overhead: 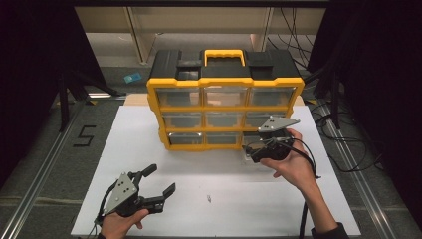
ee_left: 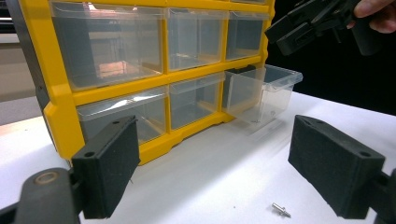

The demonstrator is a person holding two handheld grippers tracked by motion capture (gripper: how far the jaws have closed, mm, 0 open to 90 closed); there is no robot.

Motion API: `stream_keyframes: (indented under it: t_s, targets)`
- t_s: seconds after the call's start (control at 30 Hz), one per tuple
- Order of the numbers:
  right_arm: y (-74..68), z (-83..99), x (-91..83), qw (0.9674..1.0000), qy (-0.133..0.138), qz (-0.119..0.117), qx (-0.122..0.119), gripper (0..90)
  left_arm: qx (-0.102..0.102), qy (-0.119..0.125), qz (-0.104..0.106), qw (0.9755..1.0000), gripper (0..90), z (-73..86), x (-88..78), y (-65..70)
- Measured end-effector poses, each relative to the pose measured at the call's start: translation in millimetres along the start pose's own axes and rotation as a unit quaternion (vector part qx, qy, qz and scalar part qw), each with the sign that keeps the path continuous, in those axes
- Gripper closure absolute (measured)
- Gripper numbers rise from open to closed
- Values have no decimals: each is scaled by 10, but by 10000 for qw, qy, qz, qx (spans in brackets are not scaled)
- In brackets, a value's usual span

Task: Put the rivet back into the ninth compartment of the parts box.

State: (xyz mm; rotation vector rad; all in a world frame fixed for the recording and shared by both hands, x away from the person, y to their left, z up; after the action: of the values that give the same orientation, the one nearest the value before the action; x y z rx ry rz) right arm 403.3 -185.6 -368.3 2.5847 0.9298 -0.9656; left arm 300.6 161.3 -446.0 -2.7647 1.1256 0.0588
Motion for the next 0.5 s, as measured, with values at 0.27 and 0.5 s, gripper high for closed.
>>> stream_keyframes:
  t_s: [0.27,0.5]
  targets:
    - [-285,-55,57,9989,-21,-277,-381,291,-1,-1,-1,10000,160,-1,-2,1]
    - [-467,-52,121,9972,-115,-418,-606,290,-14,0,-6,10000,160,0,-3,1]
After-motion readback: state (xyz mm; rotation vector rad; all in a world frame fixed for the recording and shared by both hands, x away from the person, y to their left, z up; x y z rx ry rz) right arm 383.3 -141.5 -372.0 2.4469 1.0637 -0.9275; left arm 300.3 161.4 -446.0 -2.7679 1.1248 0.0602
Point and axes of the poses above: each handheld gripper's, and its own axes: x roughly forward along the jaws, z roughly out of its underside, y roughly to its right, the point moved 3 cm from there along x, roughly forward along the jaws, and after that the axes turned 9 degrees about x, right-handed, at the moved point
